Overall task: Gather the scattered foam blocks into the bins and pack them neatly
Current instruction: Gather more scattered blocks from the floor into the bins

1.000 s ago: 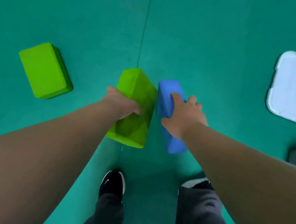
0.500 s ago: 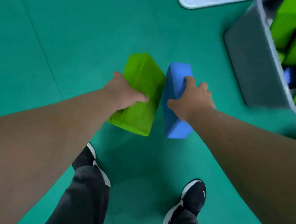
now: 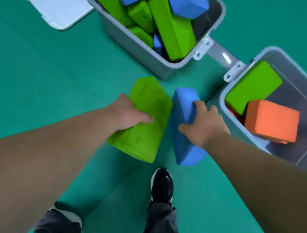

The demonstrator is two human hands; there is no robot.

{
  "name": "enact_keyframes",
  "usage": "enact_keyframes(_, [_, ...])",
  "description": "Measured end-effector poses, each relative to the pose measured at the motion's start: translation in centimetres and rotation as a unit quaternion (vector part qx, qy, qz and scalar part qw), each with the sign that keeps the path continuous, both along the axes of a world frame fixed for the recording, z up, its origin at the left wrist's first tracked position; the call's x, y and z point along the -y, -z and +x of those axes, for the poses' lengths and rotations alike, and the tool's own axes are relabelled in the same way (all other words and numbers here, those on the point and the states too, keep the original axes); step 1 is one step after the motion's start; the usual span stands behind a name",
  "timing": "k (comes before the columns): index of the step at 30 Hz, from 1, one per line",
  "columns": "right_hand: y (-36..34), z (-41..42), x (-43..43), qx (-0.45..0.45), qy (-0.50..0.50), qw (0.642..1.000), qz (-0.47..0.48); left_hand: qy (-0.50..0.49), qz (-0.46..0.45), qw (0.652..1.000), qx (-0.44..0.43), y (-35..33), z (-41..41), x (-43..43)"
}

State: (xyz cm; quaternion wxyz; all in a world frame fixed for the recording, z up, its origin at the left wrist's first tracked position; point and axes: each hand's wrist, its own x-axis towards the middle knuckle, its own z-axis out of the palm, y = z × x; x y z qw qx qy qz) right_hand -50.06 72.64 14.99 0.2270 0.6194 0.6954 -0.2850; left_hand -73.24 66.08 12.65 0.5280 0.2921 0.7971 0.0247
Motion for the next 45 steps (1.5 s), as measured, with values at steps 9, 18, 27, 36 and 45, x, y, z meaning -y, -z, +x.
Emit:
enact_keyframes(9, [-5.5,15.0,-4.5,-0.115,0.268,0.955,0.061,0.030,0.064,0.993,0.090,-4.5,13.0,-8.7])
enact_keyframes(18, [-8.7,25.6,-7.7,-0.092,0.268,0.943,0.174,0.059,0.158,0.976,0.136,-7.6,22.5,-15.8])
enact_keyframes(27, [-8.2,33.8,-9.5,0.013,0.292,0.922,0.253,0.134,0.205,0.964,0.104,-7.3,32.6,-21.6])
enact_keyframes(36, [-3.9,29.6,-8.3,-0.036,0.252,0.963,0.086,0.390,0.150,0.908,-0.042,-2.5,31.8,-16.3])
enact_keyframes(45, [-1.4,17.8,-7.7,-0.019,0.046,0.997,0.066,0.393,0.113,0.909,-0.072,-1.5,22.0,-13.1])
